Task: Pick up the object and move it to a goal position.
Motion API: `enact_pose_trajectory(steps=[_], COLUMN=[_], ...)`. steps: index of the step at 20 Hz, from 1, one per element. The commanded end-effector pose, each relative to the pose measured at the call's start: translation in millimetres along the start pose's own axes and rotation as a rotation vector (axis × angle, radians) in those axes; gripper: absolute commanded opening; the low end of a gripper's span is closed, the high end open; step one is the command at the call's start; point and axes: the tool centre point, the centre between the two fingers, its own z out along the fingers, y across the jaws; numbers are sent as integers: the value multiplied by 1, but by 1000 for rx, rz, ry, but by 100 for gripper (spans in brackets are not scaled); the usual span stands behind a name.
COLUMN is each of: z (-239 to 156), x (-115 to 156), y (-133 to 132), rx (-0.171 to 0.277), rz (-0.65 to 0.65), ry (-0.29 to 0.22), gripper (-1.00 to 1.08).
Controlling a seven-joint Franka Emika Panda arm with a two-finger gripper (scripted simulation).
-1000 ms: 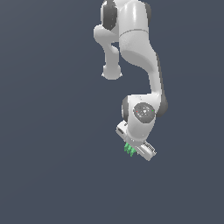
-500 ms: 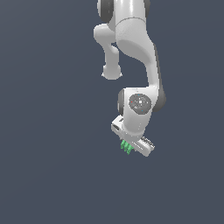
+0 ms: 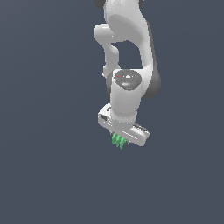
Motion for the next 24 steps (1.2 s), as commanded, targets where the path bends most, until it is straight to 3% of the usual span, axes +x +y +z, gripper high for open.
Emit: enact_pose_trajectory(steps=[1,24], z=[-22,-208], x=[9,94], y=[10,74], rx=[7,71], rz=[-51,-479], ry=[13,119], gripper=[-100,-100])
